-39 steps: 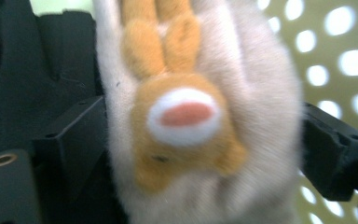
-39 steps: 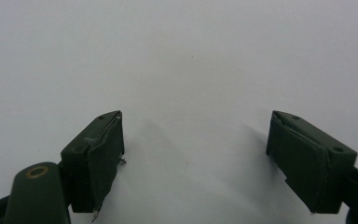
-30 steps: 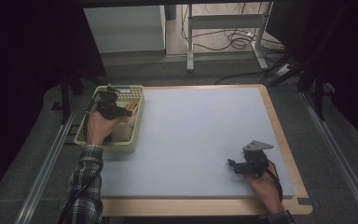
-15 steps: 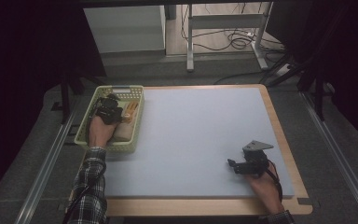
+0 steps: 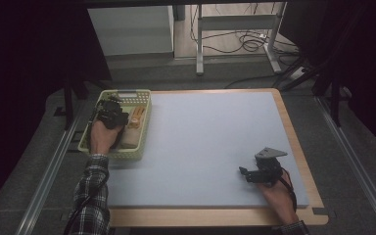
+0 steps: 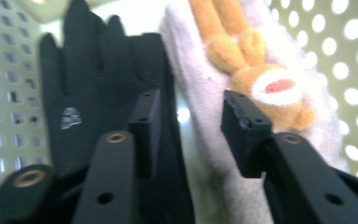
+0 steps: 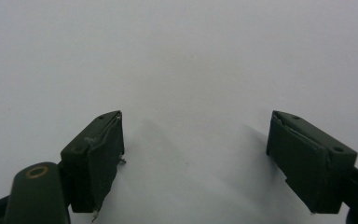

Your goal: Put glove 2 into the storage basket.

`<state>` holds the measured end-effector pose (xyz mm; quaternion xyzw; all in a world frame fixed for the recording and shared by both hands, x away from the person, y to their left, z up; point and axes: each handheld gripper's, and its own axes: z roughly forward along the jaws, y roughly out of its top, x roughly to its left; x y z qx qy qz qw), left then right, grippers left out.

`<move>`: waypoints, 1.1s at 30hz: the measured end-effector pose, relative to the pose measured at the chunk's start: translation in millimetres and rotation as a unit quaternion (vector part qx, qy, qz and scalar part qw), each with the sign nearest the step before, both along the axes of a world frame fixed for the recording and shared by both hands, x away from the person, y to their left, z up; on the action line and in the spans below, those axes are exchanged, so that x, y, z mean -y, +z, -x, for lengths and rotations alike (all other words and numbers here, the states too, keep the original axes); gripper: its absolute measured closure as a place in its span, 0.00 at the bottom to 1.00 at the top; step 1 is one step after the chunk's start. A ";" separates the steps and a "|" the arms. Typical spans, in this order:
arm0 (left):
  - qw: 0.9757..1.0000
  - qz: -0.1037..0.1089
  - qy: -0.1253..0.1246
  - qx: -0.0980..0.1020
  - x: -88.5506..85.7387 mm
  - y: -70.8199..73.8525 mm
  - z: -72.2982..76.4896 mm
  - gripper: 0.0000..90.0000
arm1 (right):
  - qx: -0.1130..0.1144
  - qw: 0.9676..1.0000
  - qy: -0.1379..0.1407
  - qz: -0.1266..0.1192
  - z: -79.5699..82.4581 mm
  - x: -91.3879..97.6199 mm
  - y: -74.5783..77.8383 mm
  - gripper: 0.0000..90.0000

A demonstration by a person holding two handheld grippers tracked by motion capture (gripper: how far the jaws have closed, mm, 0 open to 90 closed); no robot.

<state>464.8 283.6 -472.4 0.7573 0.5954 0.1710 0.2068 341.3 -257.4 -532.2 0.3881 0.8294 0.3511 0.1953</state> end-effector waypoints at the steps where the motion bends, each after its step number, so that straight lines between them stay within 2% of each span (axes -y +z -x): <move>1: 1.000 0.001 0.002 0.003 -1.9 1.7 1.5 0.60 | 0.000 1.000 0.000 0.000 0.0 0.0 0.0 0.21; 4: 1.000 0.006 0.006 0.013 -7.4 6.0 5.9 0.53 | 0.000 1.000 0.000 0.000 0.0 0.0 0.0 0.21; 9: 0.999 0.034 0.012 0.034 -17.8 12.9 14.2 0.43 | 0.000 1.000 0.000 0.000 0.0 0.0 0.0 0.21; 14: 0.998 0.047 0.010 0.047 -24.4 17.5 21.6 0.32 | 0.001 1.000 0.000 0.000 0.1 -0.1 0.0 0.21; 20: 0.996 0.069 0.003 0.060 -27.9 20.4 29.8 0.25 | 0.001 1.000 0.000 0.000 0.1 -0.1 0.0 0.21; 29: 0.994 0.077 -0.017 0.077 -26.5 23.2 41.7 0.19 | 0.001 1.000 0.000 0.001 0.1 -0.1 -0.1 0.21; 33: 0.993 0.073 -0.027 0.083 -24.7 24.7 47.1 0.16 | 0.001 1.000 0.000 0.001 0.1 -0.1 -0.1 0.21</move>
